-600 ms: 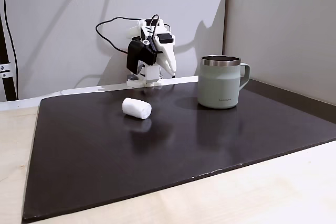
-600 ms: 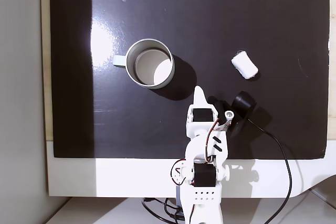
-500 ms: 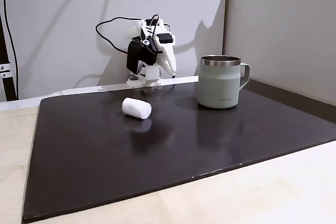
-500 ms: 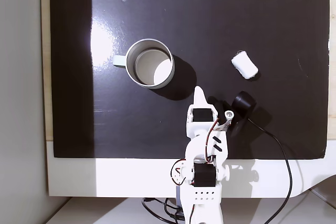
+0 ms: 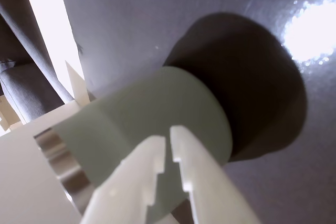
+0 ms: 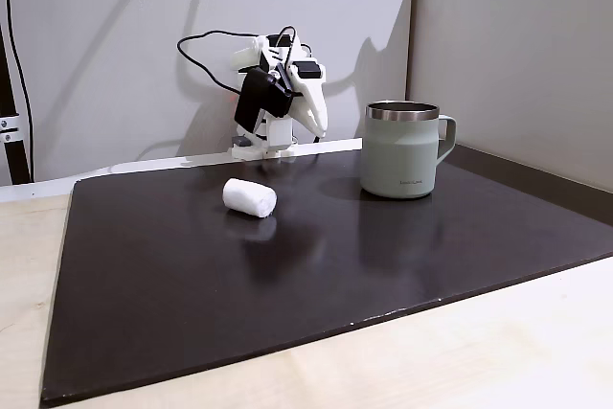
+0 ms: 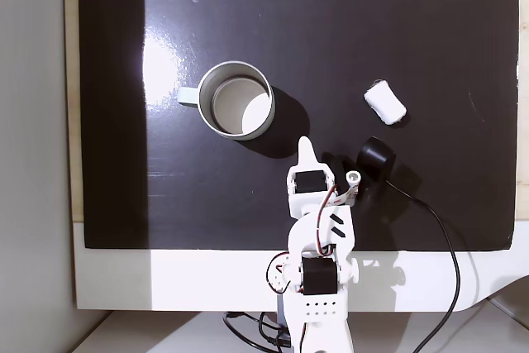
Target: Grasp a gauze and put it in the cup.
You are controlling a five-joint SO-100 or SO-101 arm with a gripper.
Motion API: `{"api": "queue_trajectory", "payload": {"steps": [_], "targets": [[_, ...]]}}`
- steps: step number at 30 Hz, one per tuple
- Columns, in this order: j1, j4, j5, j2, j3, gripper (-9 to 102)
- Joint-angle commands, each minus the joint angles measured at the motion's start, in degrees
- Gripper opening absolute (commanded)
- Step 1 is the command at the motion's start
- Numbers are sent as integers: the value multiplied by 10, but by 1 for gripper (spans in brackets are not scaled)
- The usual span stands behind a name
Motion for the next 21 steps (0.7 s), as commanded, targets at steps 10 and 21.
{"api": "queue_trajectory", "payload": {"steps": [10,21], "targets": [[21,76,30,-28,-156,0],[126,113,149,-338,-422,11]]}}
